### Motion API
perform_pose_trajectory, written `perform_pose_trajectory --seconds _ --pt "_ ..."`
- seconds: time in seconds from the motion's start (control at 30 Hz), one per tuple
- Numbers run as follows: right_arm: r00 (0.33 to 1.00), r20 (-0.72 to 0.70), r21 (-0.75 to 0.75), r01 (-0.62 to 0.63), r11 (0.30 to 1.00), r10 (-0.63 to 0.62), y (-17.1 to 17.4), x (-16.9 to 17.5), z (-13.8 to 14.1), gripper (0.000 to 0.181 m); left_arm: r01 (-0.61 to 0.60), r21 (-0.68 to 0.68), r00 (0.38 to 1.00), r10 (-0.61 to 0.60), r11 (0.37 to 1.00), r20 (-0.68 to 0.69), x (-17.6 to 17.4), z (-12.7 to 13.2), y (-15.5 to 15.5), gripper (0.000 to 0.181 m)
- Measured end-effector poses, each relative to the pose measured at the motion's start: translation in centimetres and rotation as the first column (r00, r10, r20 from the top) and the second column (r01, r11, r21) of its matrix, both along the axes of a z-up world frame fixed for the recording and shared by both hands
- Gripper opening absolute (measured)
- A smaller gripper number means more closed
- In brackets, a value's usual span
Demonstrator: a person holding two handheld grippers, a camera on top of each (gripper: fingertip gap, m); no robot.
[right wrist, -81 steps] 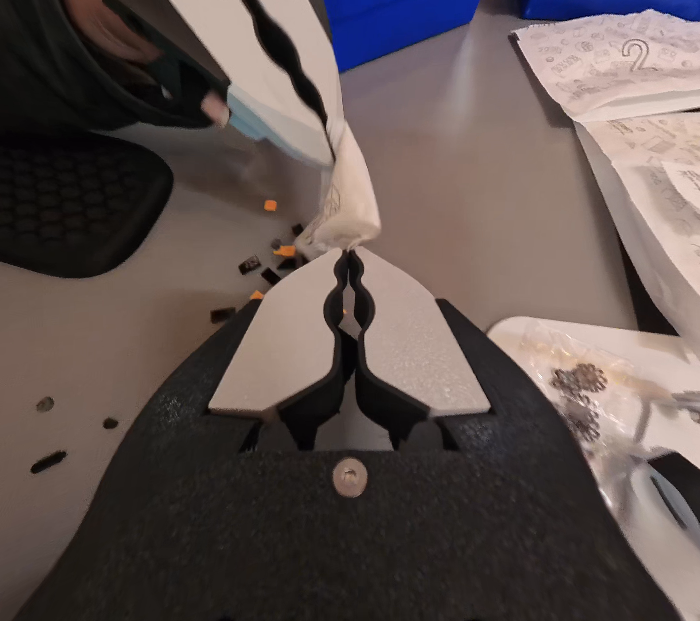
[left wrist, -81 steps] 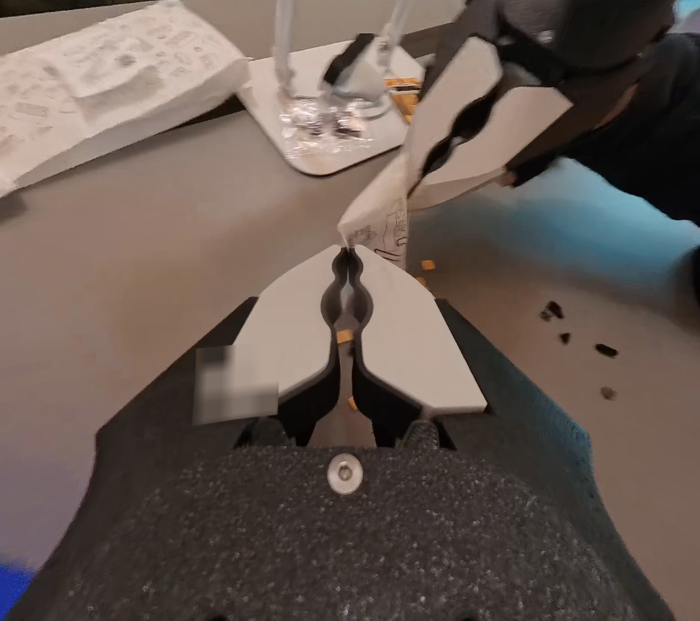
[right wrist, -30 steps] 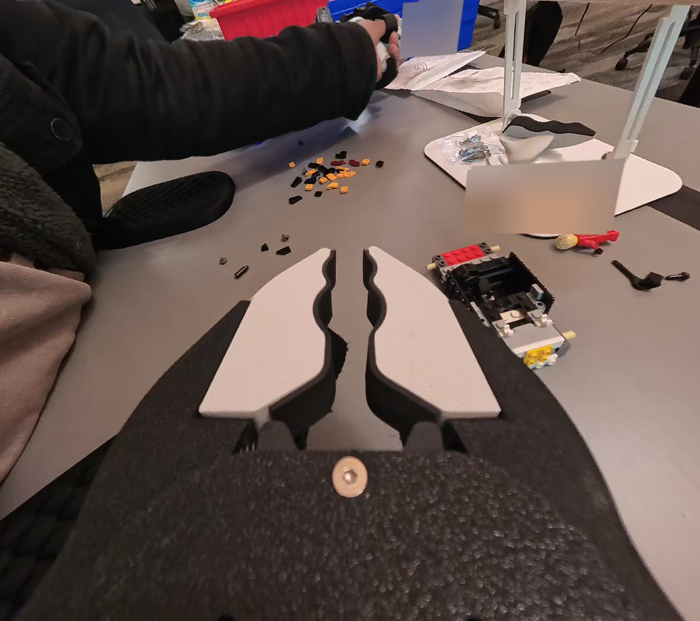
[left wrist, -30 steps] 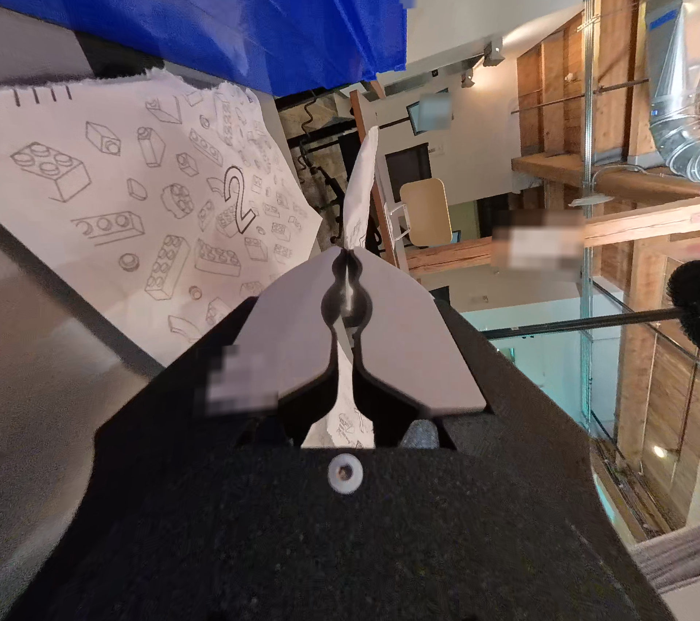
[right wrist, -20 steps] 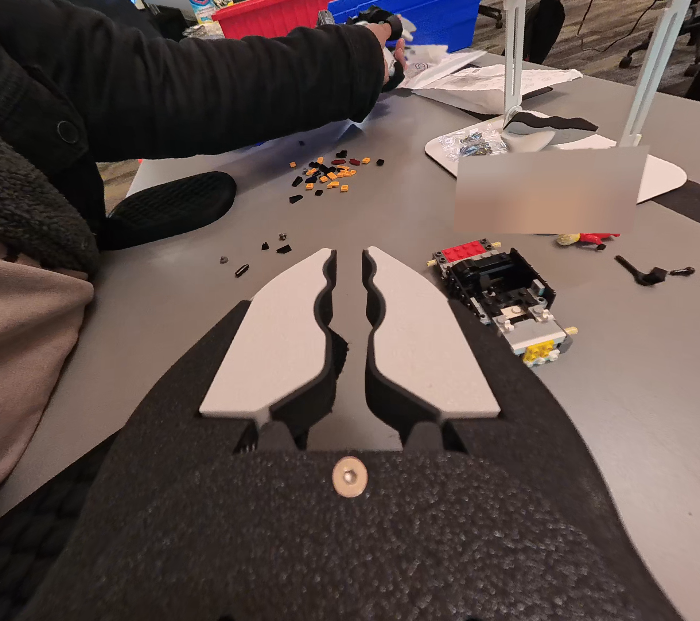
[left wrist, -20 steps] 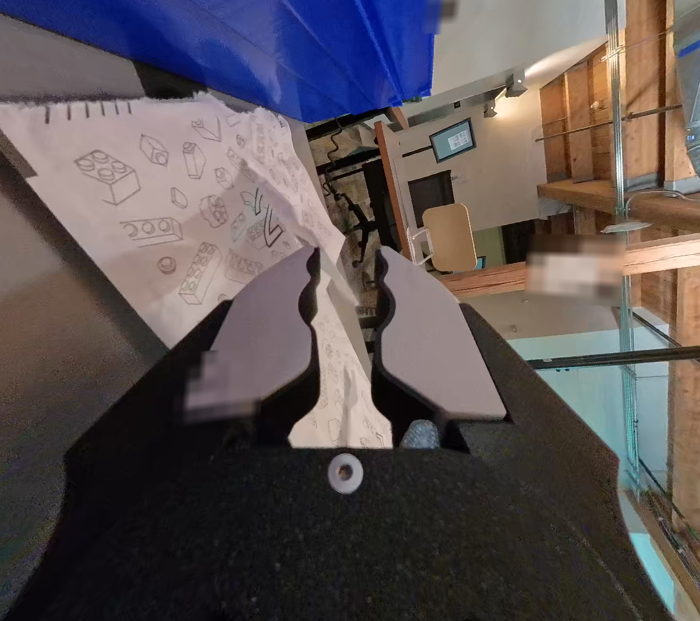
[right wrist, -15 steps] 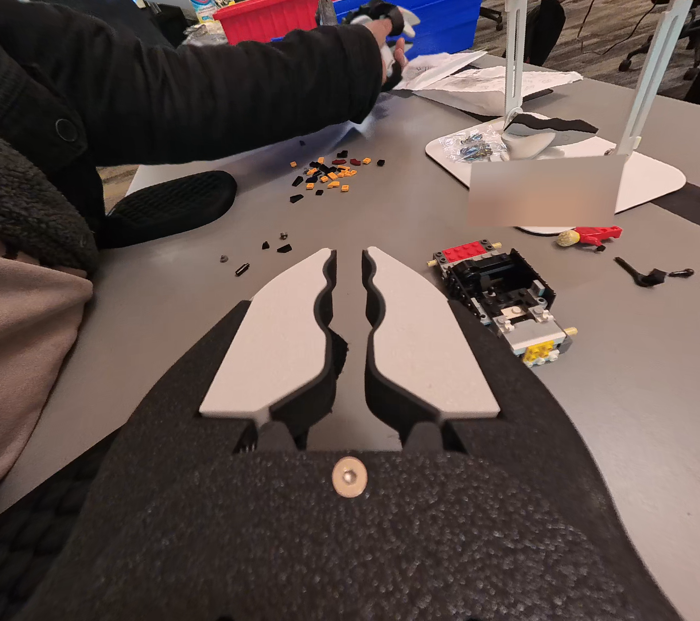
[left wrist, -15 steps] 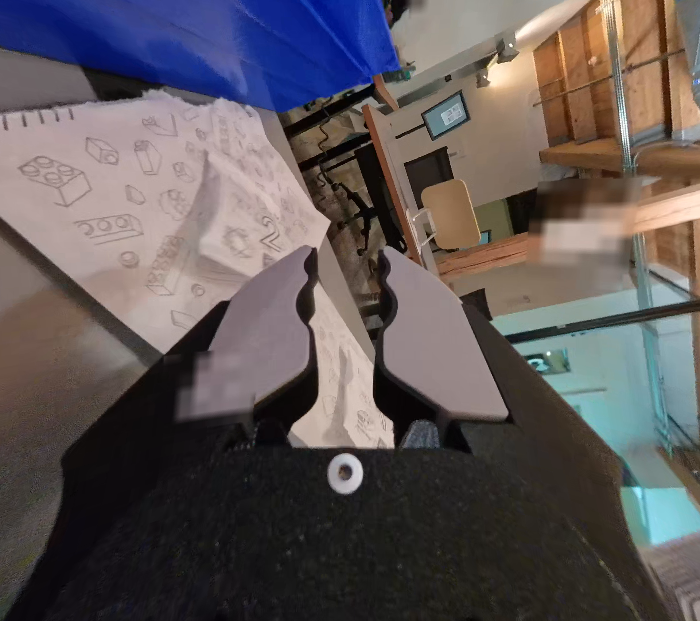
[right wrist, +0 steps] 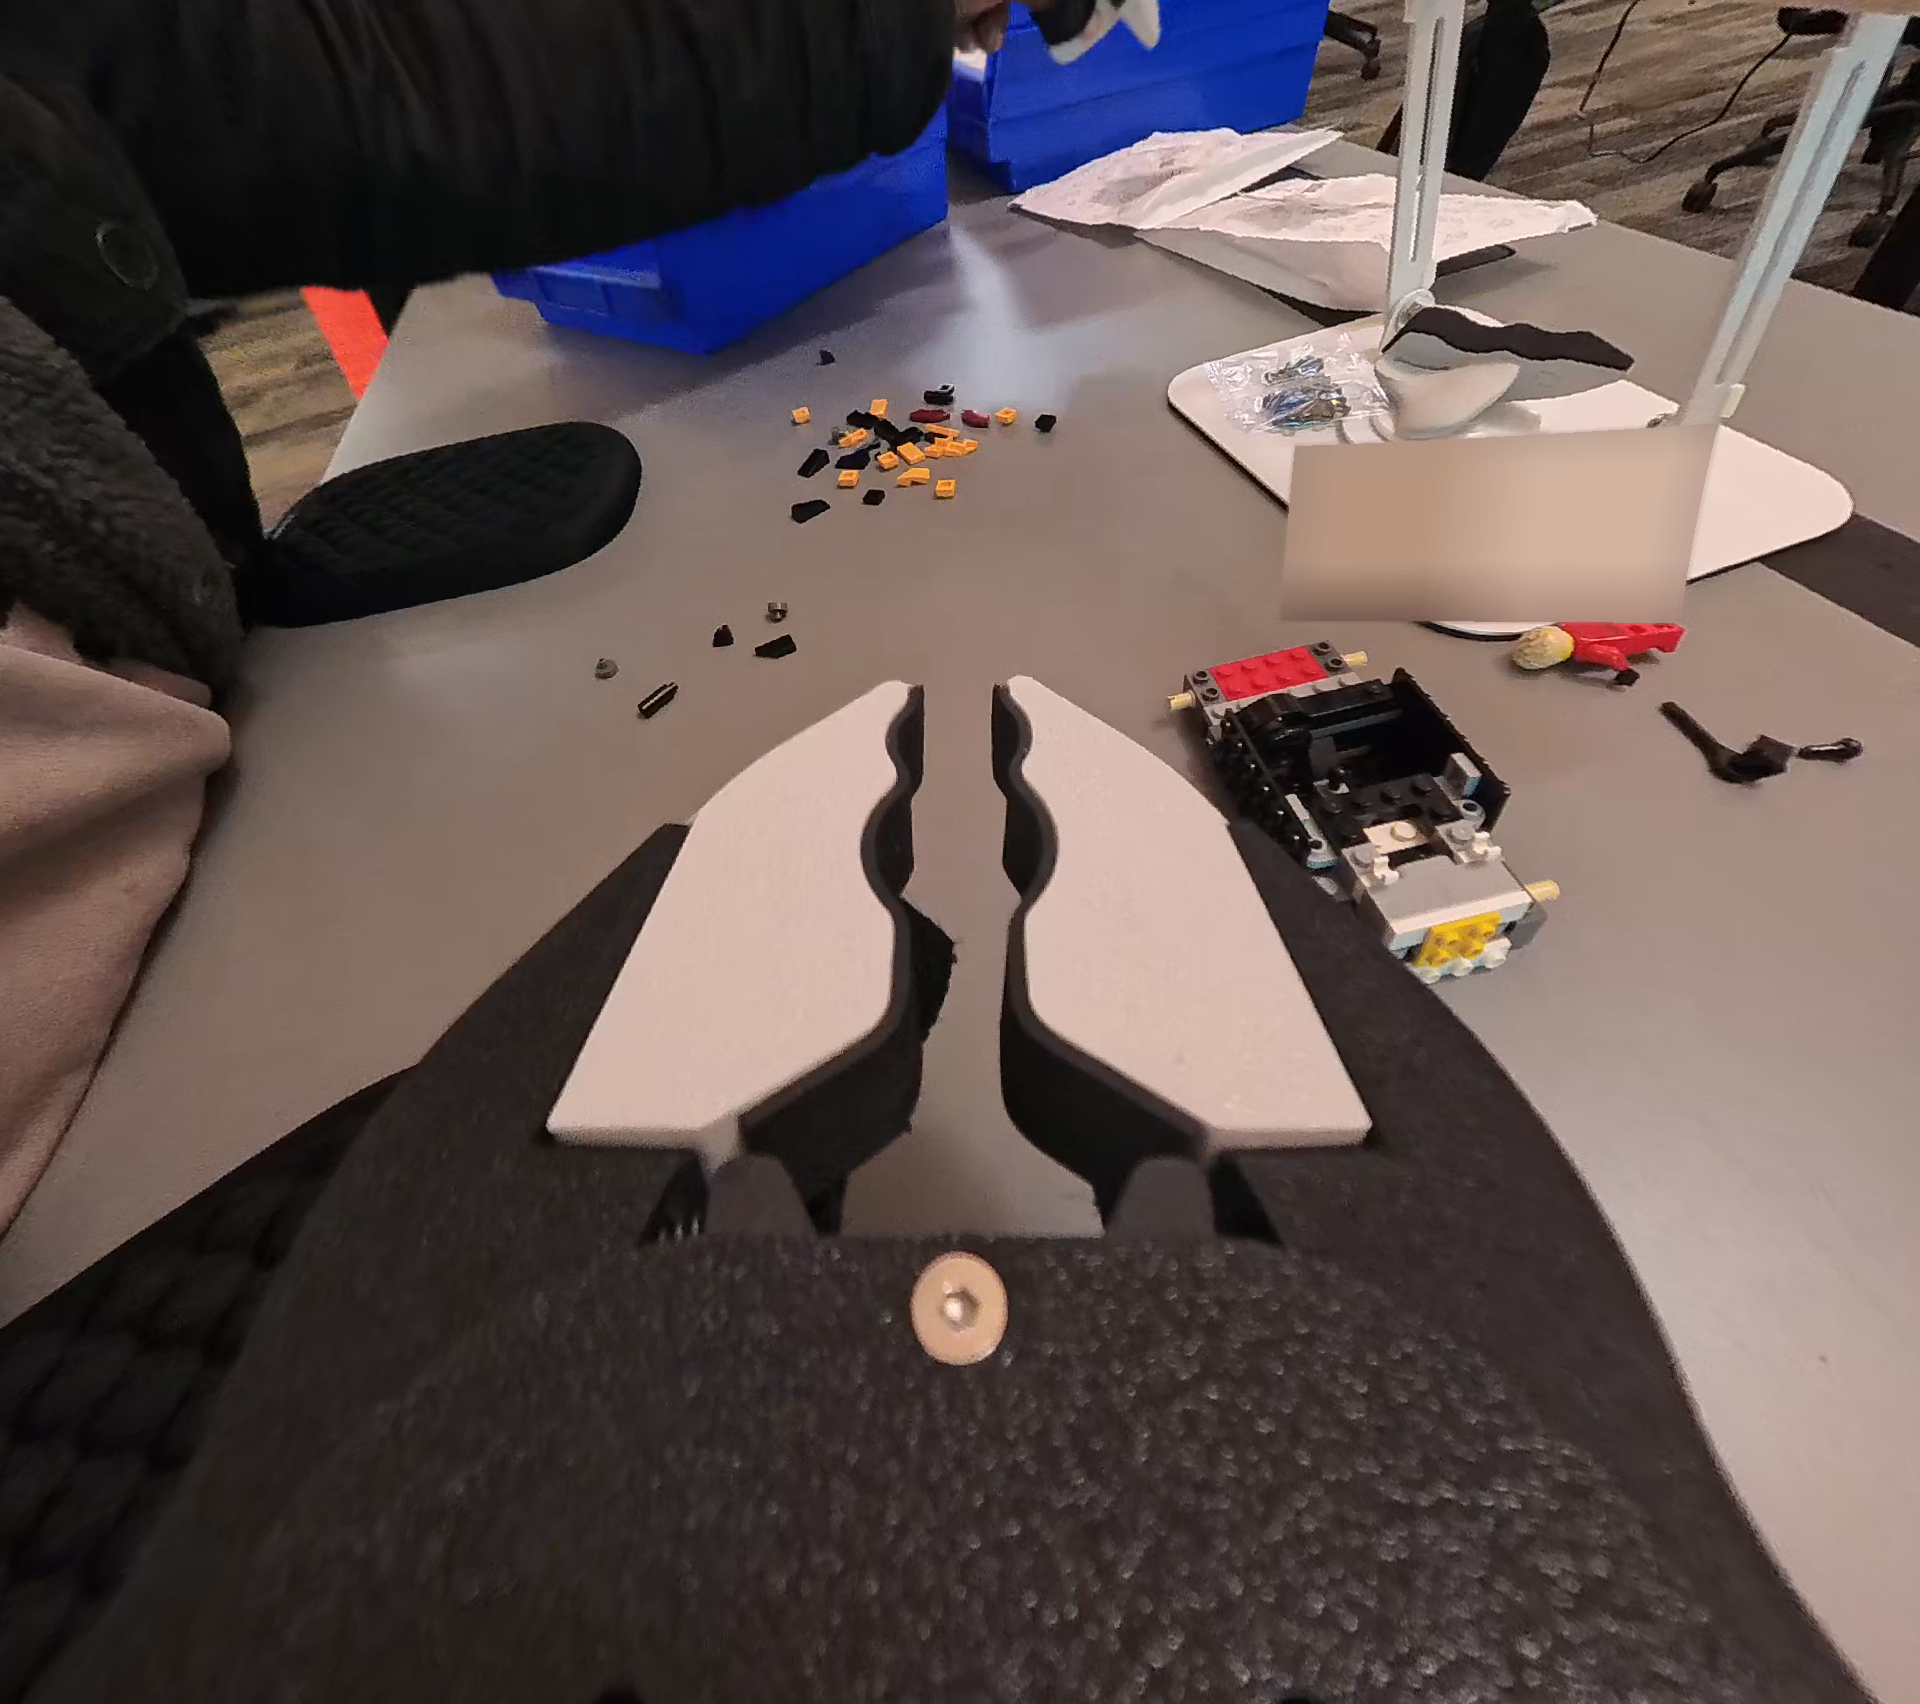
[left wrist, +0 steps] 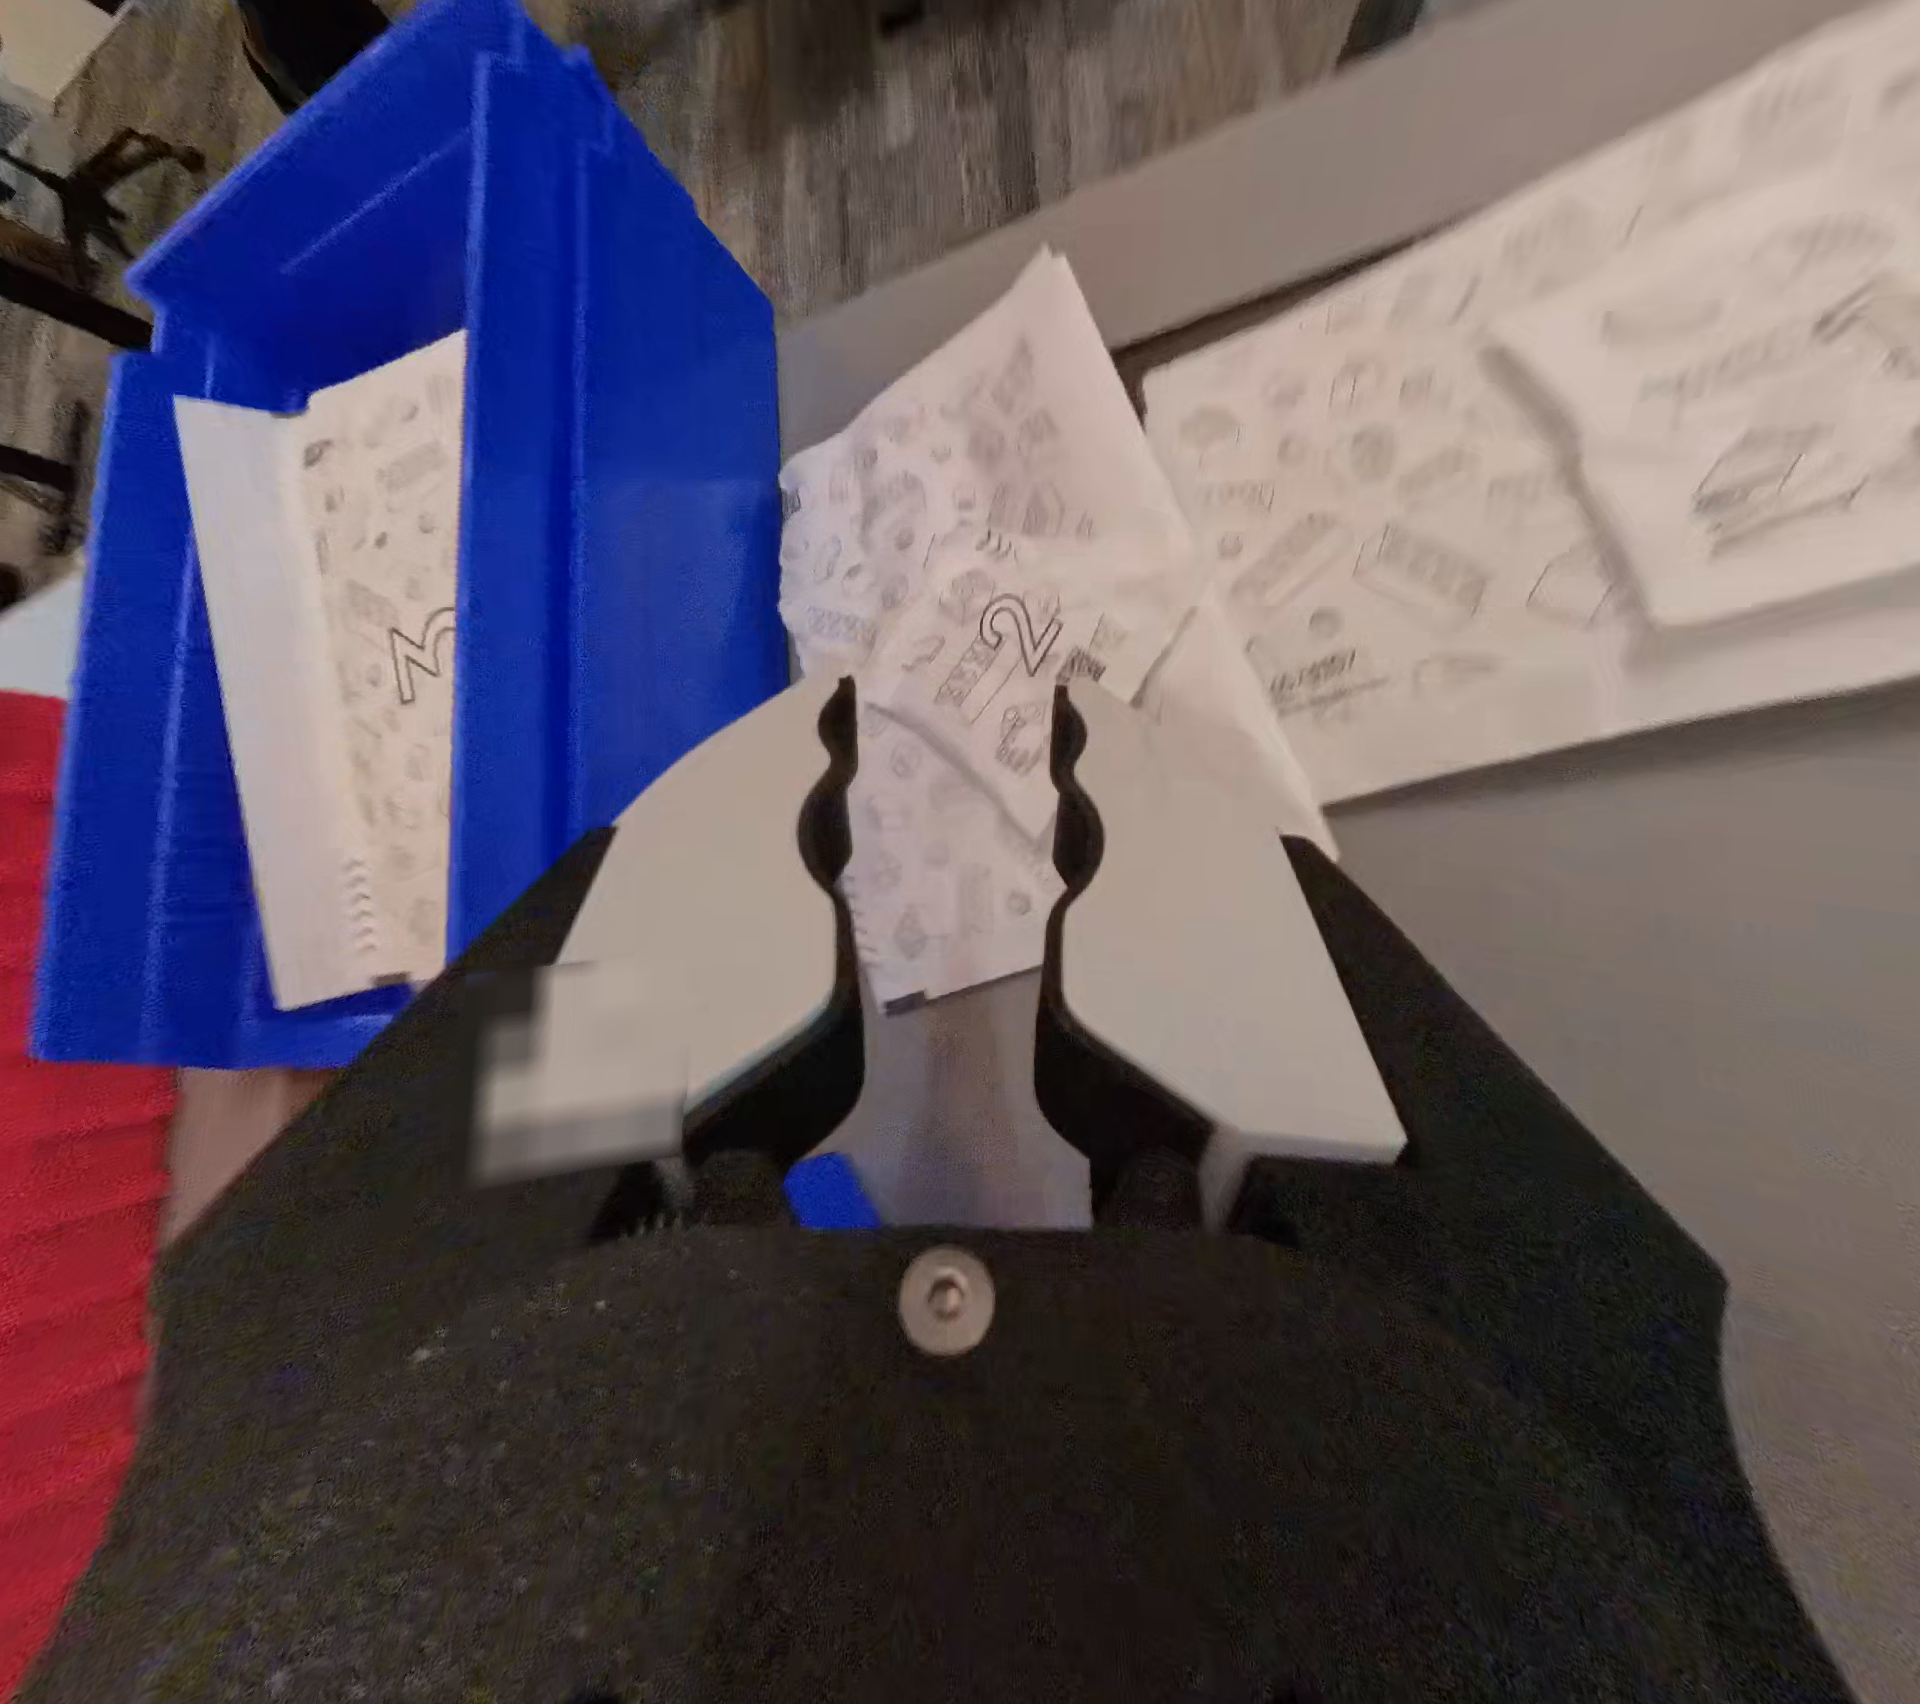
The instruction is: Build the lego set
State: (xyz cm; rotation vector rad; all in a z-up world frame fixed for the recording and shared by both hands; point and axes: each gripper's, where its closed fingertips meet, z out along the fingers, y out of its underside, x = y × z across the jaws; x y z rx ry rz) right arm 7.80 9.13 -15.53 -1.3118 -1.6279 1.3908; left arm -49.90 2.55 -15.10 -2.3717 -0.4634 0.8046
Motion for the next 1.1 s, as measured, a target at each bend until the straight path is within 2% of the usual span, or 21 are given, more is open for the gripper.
perform_pose_trajectory --seconds 0.1,0.17,0.27,0.37,0.5,0.53,0.57,0.6,0.73,0.83,0.93,1.1 --pt "1.000 0.008 -0.002 -0.002 1.000 0.002 0.0 0.0 -0.3 0.012 0.119 -0.313 0.991 -0.131 0.942 -0.017 0.0 -2.8 -0.6 0.044" --pt "1.000 0.015 -0.002 -0.001 1.000 0.001 0.1 -0.1 -0.5 0.012 0.158 -0.416 0.985 -0.172 0.896 0.002 -0.1 -4.4 -0.9 0.047" --pt "1.000 0.021 0.002 0.004 1.000 -0.004 0.2 0.0 -0.7 0.012 0.182 -0.461 0.983 -0.178 0.869 0.052 -0.8 -6.8 -1.2 0.051" --pt "1.000 0.019 -0.003 0.011 1.000 -0.011 0.4 0.1 -0.7 0.012 0.192 -0.478 0.979 -0.204 0.857 0.026 -1.8 -7.8 -1.2 0.049" --pt "1.000 0.025 -0.020 0.014 1.000 -0.013 0.6 0.0 -1.0 0.012 0.193 -0.473 0.977 -0.215 0.860 0.009 -2.6 -8.4 -0.9 0.034" --pt "0.999 0.030 -0.018 0.013 1.000 -0.012 0.6 0.0 -1.2 0.012 0.178 -0.480 0.979 -0.206 0.859 -0.007 -2.9 -8.5 -1.0 0.022" --pt "0.999 0.034 -0.015 0.012 1.000 -0.012 0.6 0.0 -1.3 0.012 0.159 -0.483 0.981 -0.193 0.861 -0.022 -3.2 -8.4 -1.1 0.005" --pt "0.999 0.036 -0.012 0.012 1.000 -0.011 0.5 -0.1 -1.4 0.012 0.140 -0.474 0.984 -0.175 0.869 -0.030 -3.3 -8.4 -1.1 0.001" --pt "0.999 0.036 -0.016 0.011 1.000 -0.010 0.5 -0.1 -1.4 0.012 0.023 -0.398 1.000 -0.017 0.917 0.019 -3.3 -7.7 -1.4 0.000" --pt "0.999 0.031 -0.014 0.010 1.000 -0.010 0.4 0.0 -1.2 0.012 -0.079 -0.372 0.991 0.112 0.925 0.068 -3.1 -6.9 -2.1 0.000" --pt "1.000 0.028 -0.019 0.008 1.000 -0.007 0.3 -0.1 -1.2 0.012 -0.146 -0.375 0.961 0.222 0.915 0.167 -2.0 -6.6 -2.5 0.000" --pt "1.000 0.030 -0.023 0.007 1.000 -0.006 0.3 -0.1 -1.2 0.012 -0.184 -0.417 0.885 0.335 0.890 0.324 -0.6 -7.0 -2.4 0.000"
